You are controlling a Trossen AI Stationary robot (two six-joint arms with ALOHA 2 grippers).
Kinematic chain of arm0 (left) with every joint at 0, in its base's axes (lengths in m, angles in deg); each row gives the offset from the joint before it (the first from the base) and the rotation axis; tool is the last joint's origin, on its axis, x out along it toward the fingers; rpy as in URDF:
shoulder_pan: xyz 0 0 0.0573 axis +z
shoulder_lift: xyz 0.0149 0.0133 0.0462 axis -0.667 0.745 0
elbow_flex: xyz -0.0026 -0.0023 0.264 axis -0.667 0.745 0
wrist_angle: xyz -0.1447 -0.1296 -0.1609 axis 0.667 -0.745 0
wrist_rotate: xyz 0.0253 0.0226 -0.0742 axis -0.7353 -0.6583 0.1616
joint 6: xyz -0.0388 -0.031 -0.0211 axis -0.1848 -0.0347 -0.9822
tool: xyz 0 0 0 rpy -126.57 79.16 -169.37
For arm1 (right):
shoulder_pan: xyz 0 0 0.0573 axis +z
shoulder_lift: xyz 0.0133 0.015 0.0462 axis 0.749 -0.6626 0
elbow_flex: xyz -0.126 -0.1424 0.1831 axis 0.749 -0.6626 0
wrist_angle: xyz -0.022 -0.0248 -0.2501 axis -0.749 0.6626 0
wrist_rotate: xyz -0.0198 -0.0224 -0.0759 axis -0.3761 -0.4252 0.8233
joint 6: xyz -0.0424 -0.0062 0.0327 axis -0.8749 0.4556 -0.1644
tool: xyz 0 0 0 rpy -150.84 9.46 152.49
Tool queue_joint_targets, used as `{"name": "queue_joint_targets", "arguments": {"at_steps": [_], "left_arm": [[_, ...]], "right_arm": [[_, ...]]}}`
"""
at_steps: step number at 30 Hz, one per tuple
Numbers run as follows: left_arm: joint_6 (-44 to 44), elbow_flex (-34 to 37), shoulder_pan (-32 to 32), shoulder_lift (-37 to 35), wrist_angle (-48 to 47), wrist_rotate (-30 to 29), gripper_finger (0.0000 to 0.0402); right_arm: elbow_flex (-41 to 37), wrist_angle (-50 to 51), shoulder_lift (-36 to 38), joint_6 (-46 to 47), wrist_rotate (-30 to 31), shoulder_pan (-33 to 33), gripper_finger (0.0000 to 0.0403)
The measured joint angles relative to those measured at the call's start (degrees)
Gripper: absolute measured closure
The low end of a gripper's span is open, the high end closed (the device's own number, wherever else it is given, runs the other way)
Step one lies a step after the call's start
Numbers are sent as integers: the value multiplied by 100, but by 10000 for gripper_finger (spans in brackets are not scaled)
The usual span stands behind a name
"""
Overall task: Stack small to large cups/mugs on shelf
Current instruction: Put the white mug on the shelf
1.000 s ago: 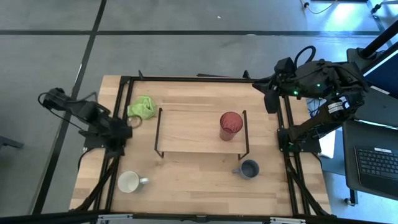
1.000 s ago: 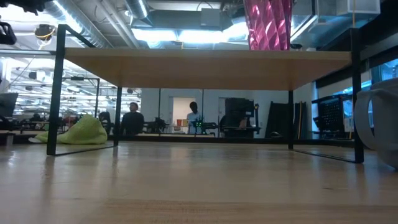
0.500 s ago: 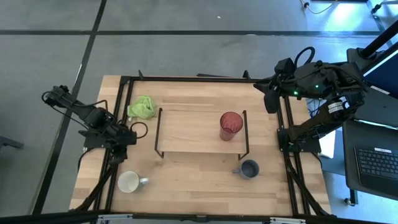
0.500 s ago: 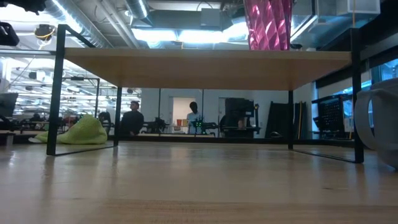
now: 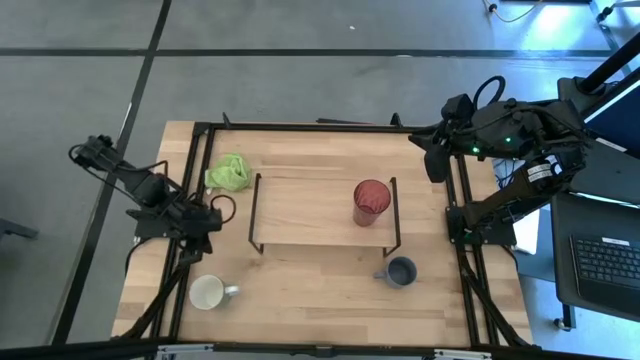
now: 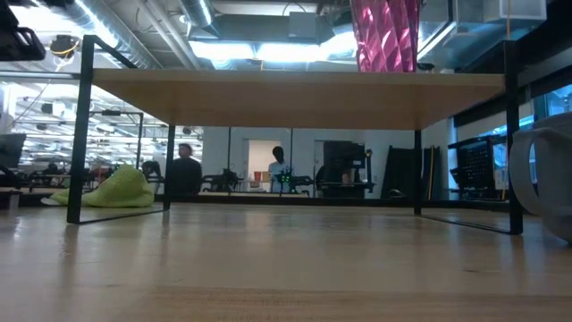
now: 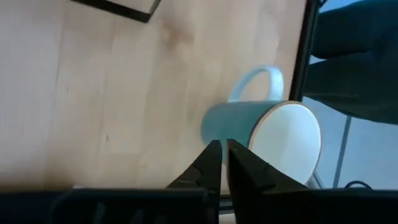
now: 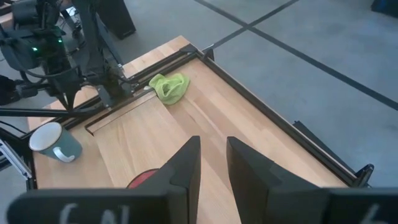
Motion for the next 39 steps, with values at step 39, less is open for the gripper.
{"name": "queue_joint_targets", "arguments": {"at_steps": [39], "left_arm": [[-5759, -45, -2981, 1635, 959, -763, 303]], "right_arm": [[1, 93, -2, -170, 313, 0, 324]]}}
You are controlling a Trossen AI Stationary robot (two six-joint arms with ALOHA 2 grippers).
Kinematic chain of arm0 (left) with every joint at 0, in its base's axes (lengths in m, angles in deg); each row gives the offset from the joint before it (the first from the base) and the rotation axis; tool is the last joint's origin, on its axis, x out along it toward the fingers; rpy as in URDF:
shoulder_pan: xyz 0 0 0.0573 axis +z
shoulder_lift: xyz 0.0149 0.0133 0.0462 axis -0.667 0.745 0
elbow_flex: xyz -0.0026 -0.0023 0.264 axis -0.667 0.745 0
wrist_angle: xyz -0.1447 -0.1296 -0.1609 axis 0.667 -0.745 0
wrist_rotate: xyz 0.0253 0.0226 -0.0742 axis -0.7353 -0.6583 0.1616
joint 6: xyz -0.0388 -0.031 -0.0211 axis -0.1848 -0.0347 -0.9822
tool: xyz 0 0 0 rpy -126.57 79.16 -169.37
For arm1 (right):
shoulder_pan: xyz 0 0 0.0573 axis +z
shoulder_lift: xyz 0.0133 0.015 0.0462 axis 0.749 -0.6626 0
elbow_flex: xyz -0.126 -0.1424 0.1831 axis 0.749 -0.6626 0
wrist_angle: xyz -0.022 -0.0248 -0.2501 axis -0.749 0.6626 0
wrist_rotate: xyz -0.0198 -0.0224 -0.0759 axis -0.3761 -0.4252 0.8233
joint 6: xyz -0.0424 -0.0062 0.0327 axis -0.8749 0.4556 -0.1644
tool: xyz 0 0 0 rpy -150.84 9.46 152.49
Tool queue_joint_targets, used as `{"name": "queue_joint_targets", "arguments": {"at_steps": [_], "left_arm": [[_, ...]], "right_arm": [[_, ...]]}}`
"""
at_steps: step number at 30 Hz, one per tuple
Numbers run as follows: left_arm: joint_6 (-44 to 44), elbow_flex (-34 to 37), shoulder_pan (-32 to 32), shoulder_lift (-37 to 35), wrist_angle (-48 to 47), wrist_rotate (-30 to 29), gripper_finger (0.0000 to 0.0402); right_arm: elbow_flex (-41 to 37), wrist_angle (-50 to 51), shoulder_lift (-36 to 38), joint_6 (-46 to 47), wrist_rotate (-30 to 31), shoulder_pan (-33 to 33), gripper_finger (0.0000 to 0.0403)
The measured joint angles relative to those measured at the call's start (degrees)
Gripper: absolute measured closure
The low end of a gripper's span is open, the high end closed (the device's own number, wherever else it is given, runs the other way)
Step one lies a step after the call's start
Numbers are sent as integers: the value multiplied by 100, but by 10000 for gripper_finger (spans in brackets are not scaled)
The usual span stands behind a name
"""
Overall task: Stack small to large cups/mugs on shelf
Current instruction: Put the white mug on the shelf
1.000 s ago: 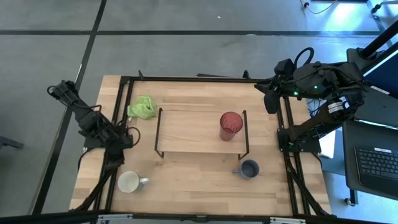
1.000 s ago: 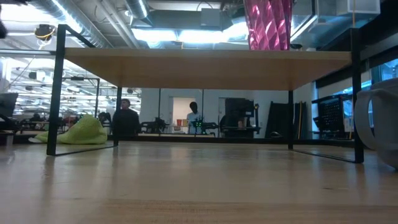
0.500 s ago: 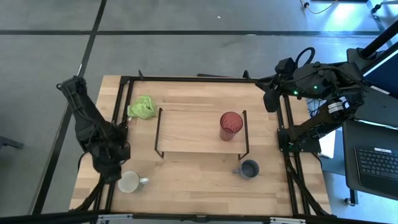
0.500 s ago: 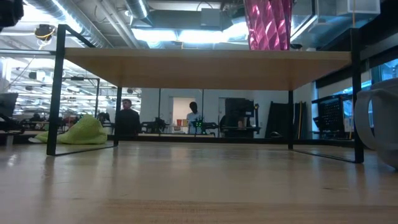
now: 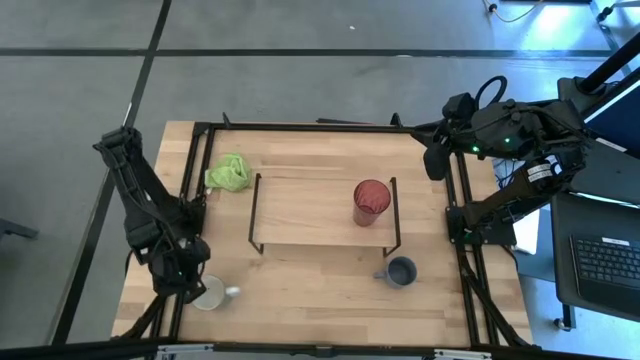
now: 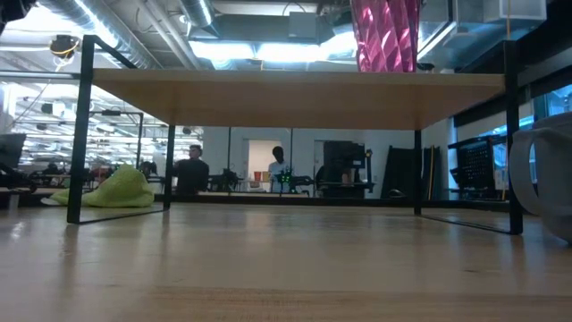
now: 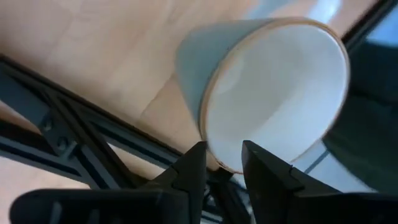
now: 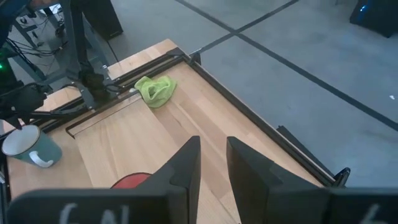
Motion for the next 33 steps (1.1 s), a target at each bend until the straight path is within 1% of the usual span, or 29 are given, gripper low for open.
{"name": "queue_joint_targets", "arguments": {"at_steps": [2, 6, 15, 22, 29, 33], "left_arm": [[-246, 28, 3, 64, -123, -106, 303], [-439, 20, 4, 98, -88, -200, 303], [-799, 20, 4, 174, -80, -202, 303], [-1312, 22, 2, 525, 69, 270, 303], [-2142, 22, 0, 547, 191, 299, 303], [-2393, 22, -4, 559, 226, 526, 303]], "right_arm": [[0, 1, 0, -8, -2, 0, 324], [0, 23, 0, -10, -6, 0, 324], [0, 106, 0, -13, -9, 0, 324], [-1, 176, 0, -28, -9, 0, 324], [-1, 176, 0, -143, 30, -64, 324], [0, 178, 0, -173, 35, -170, 324]]}}
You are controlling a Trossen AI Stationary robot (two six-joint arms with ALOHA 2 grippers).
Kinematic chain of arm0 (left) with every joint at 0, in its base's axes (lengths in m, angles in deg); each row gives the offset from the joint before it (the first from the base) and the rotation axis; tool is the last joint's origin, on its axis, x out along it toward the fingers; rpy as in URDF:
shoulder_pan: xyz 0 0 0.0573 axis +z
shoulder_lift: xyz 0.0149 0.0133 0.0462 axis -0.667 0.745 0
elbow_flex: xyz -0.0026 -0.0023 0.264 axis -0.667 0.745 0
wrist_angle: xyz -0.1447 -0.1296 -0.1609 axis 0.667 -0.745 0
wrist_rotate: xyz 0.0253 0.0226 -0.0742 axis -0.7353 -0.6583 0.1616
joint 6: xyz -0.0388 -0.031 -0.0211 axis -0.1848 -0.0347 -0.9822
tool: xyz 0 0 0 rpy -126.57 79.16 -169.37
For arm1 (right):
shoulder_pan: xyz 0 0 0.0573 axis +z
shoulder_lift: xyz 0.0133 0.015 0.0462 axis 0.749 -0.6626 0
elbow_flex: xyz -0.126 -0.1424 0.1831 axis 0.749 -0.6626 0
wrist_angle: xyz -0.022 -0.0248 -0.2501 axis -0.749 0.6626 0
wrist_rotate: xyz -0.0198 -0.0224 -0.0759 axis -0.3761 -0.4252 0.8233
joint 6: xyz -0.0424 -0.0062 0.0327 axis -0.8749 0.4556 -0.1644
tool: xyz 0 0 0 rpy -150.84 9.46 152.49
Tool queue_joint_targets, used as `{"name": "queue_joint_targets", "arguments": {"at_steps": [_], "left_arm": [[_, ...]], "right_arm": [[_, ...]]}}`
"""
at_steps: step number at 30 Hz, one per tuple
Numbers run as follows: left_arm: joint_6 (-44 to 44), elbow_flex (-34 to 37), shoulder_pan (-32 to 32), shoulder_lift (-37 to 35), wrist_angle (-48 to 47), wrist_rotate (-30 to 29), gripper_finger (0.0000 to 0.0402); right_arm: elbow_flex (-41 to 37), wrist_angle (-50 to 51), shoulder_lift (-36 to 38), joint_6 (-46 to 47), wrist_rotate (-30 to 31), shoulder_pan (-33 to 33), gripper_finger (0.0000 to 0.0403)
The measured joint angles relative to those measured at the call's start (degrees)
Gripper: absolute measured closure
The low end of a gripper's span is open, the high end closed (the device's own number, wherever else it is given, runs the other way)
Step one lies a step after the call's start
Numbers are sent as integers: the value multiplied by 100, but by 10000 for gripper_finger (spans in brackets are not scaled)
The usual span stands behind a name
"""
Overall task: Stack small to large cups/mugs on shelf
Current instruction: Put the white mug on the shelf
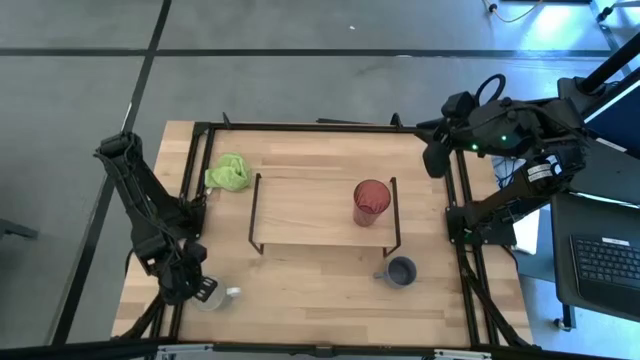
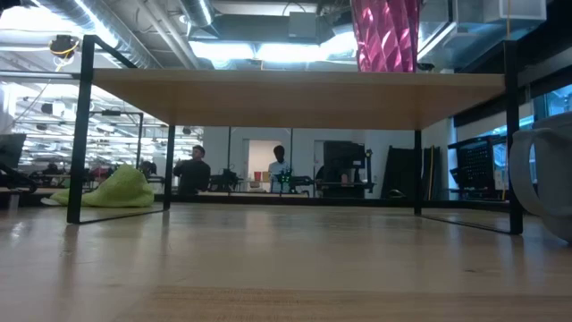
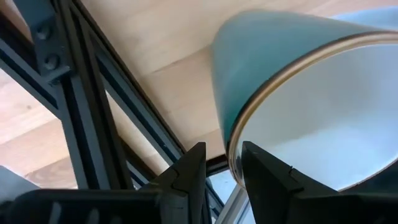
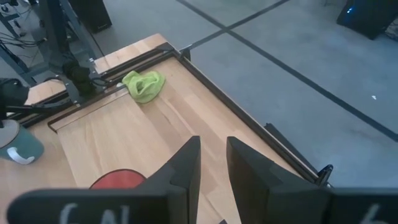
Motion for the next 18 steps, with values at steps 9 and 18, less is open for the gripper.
{"name": "queue_joint_targets", "arguments": {"at_steps": [9, 18], "left_arm": [[28, 0, 28, 215, 125, -12, 311], [565, -6, 24, 324, -49, -424, 386]], "right_arm": [[0, 2, 0, -119, 0, -90, 324], [0, 4, 0, -124, 4, -92, 324]]}}
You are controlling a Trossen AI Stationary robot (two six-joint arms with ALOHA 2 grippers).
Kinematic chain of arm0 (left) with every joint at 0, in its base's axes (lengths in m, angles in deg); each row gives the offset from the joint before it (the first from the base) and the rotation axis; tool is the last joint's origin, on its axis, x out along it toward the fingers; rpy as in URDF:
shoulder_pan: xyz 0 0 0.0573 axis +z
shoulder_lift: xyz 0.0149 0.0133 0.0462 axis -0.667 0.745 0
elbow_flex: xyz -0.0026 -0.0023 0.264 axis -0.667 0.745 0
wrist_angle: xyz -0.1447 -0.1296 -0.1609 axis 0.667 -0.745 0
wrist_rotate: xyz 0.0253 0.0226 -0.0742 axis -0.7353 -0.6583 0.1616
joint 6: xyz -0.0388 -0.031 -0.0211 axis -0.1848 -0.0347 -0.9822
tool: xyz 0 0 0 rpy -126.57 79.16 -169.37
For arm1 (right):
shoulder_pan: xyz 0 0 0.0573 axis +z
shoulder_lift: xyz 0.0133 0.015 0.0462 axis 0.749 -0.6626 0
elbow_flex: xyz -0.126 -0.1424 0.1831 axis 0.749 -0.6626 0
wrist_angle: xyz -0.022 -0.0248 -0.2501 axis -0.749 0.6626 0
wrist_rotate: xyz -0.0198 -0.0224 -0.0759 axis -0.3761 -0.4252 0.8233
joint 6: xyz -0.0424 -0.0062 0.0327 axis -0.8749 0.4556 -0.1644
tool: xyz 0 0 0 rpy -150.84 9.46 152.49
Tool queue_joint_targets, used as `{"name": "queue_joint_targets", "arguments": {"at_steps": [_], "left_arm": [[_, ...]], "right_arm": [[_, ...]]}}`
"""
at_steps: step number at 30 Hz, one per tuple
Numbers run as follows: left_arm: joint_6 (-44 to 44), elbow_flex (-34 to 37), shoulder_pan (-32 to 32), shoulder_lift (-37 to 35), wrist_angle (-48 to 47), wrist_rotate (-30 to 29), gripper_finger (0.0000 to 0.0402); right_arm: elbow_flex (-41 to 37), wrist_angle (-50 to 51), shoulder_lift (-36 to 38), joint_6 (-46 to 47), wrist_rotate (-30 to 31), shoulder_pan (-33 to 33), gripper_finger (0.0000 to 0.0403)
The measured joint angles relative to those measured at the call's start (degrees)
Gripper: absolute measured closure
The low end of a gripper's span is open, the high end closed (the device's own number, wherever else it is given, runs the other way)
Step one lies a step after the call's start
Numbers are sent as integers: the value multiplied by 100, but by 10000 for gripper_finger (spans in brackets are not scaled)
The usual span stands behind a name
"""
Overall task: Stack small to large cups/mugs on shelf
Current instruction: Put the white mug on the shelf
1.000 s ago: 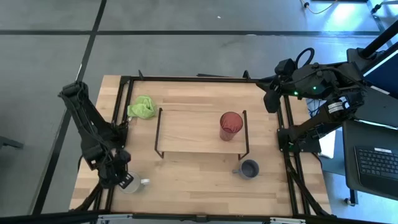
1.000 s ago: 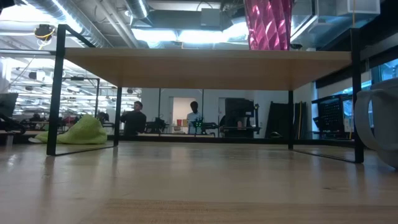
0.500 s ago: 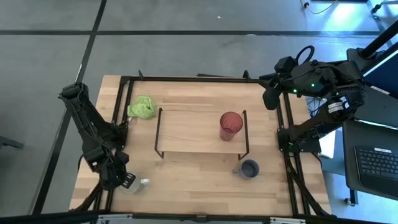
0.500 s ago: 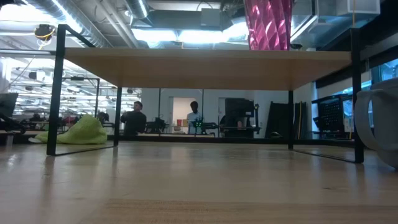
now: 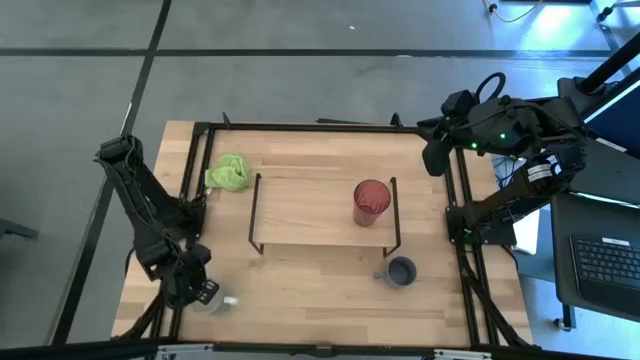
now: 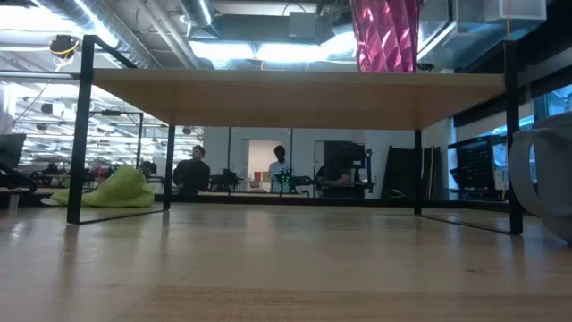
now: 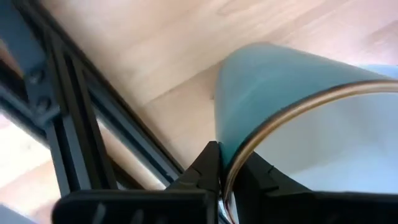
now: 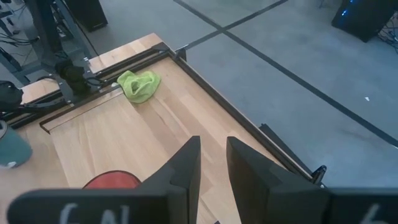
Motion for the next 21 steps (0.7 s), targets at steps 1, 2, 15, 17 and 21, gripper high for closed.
{"name": "queue_joint_targets", "arguments": {"at_steps": [1, 2, 15, 17, 21], "left_arm": [[81, 0, 4, -4, -58, -27, 386], [213, 0, 9, -8, -117, -70, 386], [4250, -20, 240, -15, -527, -1059, 385], [5102, -18, 422, -24, -638, -1075, 385], [6781, -27, 910, -19, -826, -615, 385]], "right_arm": [[-2, 0, 0, 0, 0, 0, 324], [0, -2, 0, 2, 0, 0, 324], [0, 52, 0, 162, 6, 0, 324], [0, 51, 0, 181, 30, 0, 324], [0, 49, 0, 310, 52, 0, 324]]}}
